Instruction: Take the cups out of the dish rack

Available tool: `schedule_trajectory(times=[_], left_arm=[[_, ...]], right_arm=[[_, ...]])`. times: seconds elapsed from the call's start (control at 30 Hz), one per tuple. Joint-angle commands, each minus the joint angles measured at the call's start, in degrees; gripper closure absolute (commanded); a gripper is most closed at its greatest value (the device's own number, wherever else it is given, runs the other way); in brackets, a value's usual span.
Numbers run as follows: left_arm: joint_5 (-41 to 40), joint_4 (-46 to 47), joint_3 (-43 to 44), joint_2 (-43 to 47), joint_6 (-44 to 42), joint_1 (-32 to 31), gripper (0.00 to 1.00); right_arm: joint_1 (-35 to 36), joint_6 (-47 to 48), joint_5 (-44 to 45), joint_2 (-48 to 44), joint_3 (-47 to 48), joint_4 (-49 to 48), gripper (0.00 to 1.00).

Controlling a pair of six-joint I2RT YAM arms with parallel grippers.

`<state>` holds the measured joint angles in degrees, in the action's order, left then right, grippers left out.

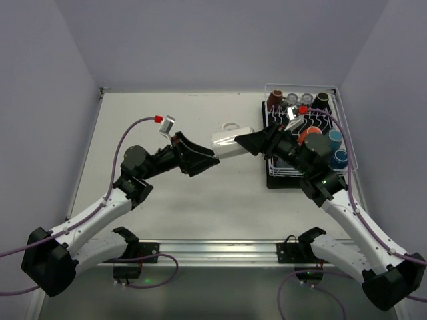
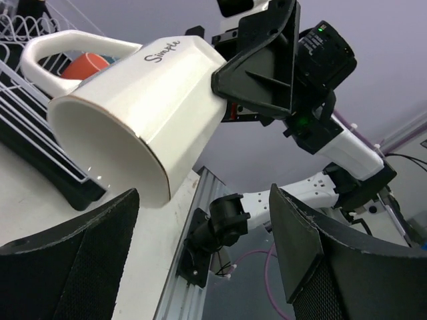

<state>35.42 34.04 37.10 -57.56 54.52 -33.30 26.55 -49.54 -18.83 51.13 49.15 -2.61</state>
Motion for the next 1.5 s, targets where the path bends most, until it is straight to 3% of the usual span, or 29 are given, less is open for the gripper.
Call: schedule_trajectory(times=[0.0, 0.23, 0.33, 0.43, 0.47, 0.53, 0.57, 0.6, 0.7, 0.83, 0.9, 1.03, 1.23, 1.47], left_arm=[[0.27, 5.24, 1.92, -0.8, 2.08, -1.33, 0.19], [-0.61, 8.84, 1.74, -1.85, 1.73, -1.68, 0.3], [-2.02, 10.25, 1.4, -2.47, 1.12, -1.68, 0.44], [-4.83, 12.27, 0.87, -2.73, 1.03, -1.68, 0.69], [-5.7, 12.62, 0.87, -2.82, 0.59, -1.68, 0.83], [-7.72, 11.32, 1.04, -2.21, -0.2, -1.68, 0.99], [-10.43, 9.92, 1.22, -1.25, -0.73, -1.68, 1.0], [-11.68, 8.69, 1.48, -0.72, -1.26, -1.68, 1.0], [-19.14, -2.72, 5.16, 1.57, -6.43, -1.59, 1.0], [-33.62, -30.34, 18.39, -2.53, -18.27, -1.16, 1.0], [-38.65, -39.18, 23.17, -5.97, -21.64, -0.28, 1.0], [-41.31, -54.74, 33.88, -17.28, -29.01, 9.62, 1.0], [-47.98, -66.45, 45.31, -31.26, -35.53, 18.96, 1.0], [-53.0, -72.53, 53.07, -42.71, -39.93, 21.87, 1.0]], right_arm=[[1.66, -6.44, -4.54, 0.37, -0.18, -16.01, 0.88], [4.21, -9.6, -5.6, 3.88, -3.52, -20.06, 0.88], [5.01, -12.5, -6.57, 6.52, -6.16, -24.97, 0.89], [5.45, -14.44, -7.36, 8.89, -7.57, -28.58, 0.89], [5.53, -14.97, -7.54, 9.33, -7.83, -29.98, 0.86], [5.53, -15.76, -7.36, 9.77, -8.8, -31.22, 0.75], [5.62, -15.85, -7.27, 9.86, -8.98, -31.57, 0.67], [5.54, -15.76, -7.1, 9.51, -9.24, -31.58, 0.42], [5.53, -14.02, -5.96, 7.68, -9.68, -28.86, 0.01], [5.54, -11.03, -2.27, 3.03, -11.35, -20.46, 0.01], [5.53, -8.74, 0.35, 1.08, -11.18, -15.78, 0.01], [5.62, -1.45, 5.55, -3.75, -10.83, -4.18, 0.01], [5.62, 8.48, 6.62, -2.98, -5.65, 13.05, 0.01], [7.55, 12.01, 9.95, -2.71, -5.55, 16.76, 0.01]])
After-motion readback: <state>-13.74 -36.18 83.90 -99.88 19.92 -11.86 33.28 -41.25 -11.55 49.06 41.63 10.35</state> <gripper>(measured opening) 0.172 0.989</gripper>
